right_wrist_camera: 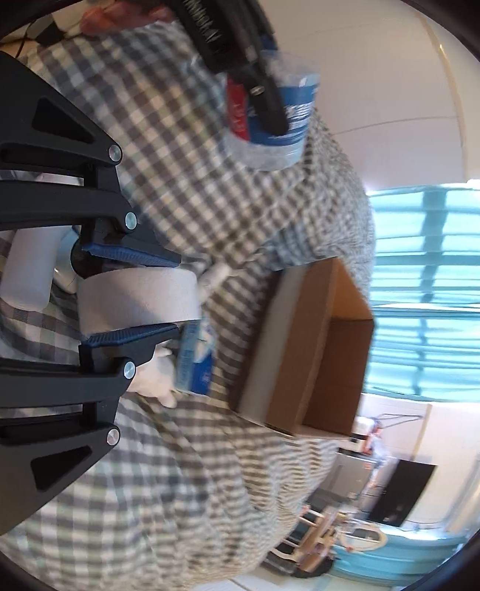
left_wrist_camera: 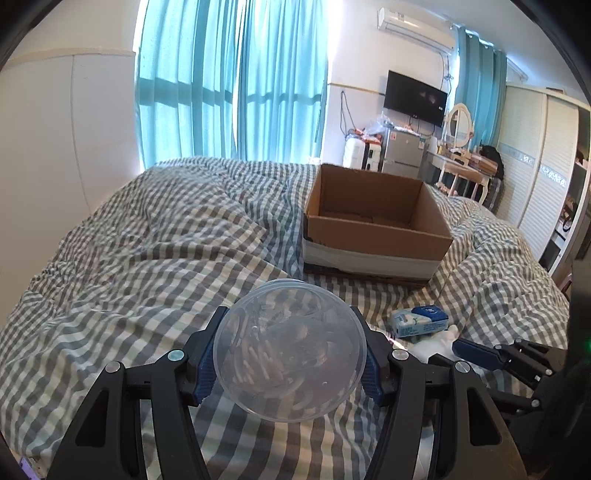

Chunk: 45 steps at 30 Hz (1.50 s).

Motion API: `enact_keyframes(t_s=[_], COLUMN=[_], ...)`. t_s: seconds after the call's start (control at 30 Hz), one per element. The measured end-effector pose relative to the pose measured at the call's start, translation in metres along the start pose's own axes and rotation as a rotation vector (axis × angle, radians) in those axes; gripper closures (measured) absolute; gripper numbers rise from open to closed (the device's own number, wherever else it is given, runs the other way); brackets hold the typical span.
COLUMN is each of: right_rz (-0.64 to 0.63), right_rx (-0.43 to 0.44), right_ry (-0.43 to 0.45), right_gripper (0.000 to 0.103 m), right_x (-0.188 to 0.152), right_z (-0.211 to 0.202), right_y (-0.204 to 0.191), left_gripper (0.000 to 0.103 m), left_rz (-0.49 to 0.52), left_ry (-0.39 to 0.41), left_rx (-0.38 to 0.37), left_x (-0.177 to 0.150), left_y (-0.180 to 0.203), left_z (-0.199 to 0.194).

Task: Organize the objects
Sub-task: 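Carry the swab tub and tape roll into the cardboard box and release both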

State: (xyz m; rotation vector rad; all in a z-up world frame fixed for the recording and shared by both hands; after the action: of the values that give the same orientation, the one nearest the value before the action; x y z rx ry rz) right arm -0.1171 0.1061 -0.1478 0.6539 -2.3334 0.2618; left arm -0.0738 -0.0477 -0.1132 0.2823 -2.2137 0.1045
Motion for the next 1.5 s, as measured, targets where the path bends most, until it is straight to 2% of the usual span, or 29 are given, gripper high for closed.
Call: enact_keyframes(t_s=[0.03,0.27,0.37,0.4,0.53,0.6,0.67,0.87,1.07,1.33,1.5], right_rz=[0.003,0.013,-0.005,-0.014,-0.069,-0.075,-0.084,-0.060,-0.062,-0.054,-0.064], right_rx=[-0.018,0.035,0.049,0.059,0.022,0.024,0.016,0.018,-0.001,0.015,0.007], right_ry=[-0.011,-0.037,-0.017,-0.010,-0.065,-0.080,-0.077,-0.011,0.086,0.190,0.243], right_gripper=[0.072,0.072,0.053,0.053,0.053,0.072,0.073,0.073,0.074,0.074,0.074], right_x=[0.000,0.001,0.001,0.001,-0.002,-0.003,-0.002,0.010,0.036,0.090,0.131], right_z=[0.005,0.012,0.008,0.008,0.025,0.031,0.030,0.009,-0.026,-0.063,-0.074], right_y=[0.002,0.004,0.000,-0.003,-0.013,-0.014,-0.016,-0.010,-0.004,0.012,0.023], left_gripper=[0.040,0.040,0.039,0.039,0.039,0.039,0.039,0.040,0.039,0.040,0.040], left_rz=[-0.001,-0.001,-0.007,-0.011,-0.019,-0.021,-0.027,-0.018,0.002,0.042,0.076], left_ry=[-0.014,-0.084,-0.091,-0.092,-0.096,-0.098,-0.100,-0.092,-0.050,0.015,0.073], left_rx=[-0.005,-0.035,-0.045,-0.047,-0.055,-0.061,-0.064,-0.065,-0.064,-0.079,-0.064], left_x=[0.000,-0.005,-0.006,-0.006,-0.006,-0.006,-0.006,-0.003,0.013,0.063,0.107], left_y=[0.001,0.006,0.007,0.006,0.005,0.005,0.003,0.006,0.012,0.026,0.038], left_z=[0.005,0.029,0.030,0.031,0.032,0.032,0.033,0.028,0.015,0.009,0.015])
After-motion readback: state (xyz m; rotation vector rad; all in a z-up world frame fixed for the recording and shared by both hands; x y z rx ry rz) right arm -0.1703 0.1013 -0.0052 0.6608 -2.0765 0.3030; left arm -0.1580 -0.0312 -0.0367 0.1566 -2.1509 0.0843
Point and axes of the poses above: each gripper's, at about its wrist camera, not at the fingertips, and z roughly the way its jaws point, y to its right, x to its top, the point moved 4 cm from there along z, roughly the way its jaws point, and after that the axes turned 4 degrees about x, right-handed, at the moved point
